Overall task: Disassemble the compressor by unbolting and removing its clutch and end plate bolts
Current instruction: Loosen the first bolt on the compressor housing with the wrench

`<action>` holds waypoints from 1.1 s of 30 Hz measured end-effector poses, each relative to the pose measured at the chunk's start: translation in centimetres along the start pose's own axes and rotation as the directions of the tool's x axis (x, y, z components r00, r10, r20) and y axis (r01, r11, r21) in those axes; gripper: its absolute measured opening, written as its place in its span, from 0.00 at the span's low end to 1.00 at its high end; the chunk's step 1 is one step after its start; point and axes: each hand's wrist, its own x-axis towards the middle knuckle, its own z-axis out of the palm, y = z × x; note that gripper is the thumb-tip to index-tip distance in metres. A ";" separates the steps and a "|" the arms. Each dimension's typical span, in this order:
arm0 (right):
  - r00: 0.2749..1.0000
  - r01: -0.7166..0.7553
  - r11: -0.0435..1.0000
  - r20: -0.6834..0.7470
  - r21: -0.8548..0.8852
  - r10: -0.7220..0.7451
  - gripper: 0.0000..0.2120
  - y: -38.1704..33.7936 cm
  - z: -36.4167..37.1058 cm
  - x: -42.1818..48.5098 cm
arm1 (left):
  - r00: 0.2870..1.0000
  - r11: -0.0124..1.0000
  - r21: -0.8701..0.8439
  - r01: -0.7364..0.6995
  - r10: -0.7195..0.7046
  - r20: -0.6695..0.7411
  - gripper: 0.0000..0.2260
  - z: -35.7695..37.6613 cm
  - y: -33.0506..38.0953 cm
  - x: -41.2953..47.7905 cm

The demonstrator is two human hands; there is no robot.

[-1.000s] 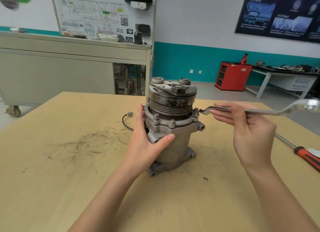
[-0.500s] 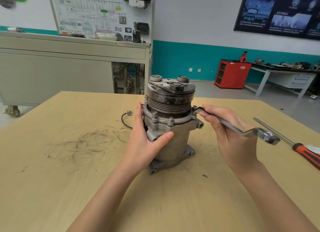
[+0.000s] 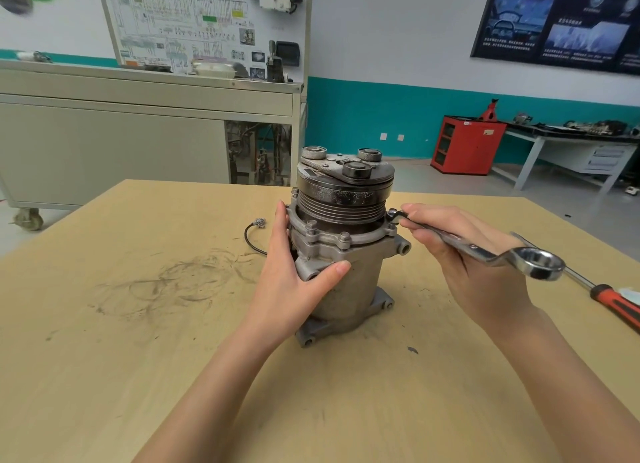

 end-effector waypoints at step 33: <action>0.922 -0.108 0.941 -0.321 0.322 0.215 0.14 0.9 3.5 -1.5 | 1.000 1.000 0.007 0.021 -0.021 -0.006 0.53 0.1 0.4 -0.1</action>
